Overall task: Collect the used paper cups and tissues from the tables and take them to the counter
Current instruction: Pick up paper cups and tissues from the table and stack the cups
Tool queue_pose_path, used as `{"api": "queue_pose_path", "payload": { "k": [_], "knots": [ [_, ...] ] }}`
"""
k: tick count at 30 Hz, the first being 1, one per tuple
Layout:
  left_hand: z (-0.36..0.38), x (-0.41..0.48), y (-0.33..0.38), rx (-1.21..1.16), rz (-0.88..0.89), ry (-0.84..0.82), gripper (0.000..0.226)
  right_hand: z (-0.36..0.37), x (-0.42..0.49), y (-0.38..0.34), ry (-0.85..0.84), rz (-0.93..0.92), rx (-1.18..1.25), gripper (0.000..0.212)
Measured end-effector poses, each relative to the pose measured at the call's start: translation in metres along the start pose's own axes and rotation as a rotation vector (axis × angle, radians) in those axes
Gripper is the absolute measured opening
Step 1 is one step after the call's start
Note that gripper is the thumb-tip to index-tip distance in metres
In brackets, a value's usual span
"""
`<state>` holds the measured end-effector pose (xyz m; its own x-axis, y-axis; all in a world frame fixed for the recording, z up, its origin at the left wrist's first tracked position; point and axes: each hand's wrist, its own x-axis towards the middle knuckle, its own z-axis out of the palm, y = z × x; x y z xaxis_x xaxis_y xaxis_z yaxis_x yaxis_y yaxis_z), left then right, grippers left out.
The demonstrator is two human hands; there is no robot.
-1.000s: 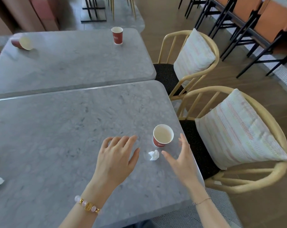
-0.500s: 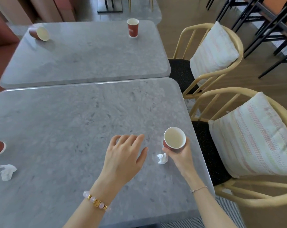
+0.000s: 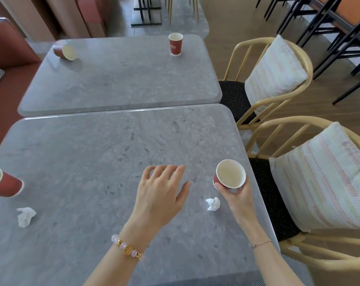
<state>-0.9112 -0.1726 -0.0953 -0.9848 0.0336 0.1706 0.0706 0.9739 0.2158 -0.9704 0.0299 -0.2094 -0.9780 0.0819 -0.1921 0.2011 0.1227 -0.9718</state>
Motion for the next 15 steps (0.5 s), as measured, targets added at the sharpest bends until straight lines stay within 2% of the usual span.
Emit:
{"api": "queue_pose_path", "payload": {
  "k": [15],
  "knots": [
    [-0.06, -0.005, -0.02, 0.061, -0.024, 0.22, 0.037, 0.033, -0.018, -0.086, -0.104, -0.297, 0.002, 0.062]
  ]
}}
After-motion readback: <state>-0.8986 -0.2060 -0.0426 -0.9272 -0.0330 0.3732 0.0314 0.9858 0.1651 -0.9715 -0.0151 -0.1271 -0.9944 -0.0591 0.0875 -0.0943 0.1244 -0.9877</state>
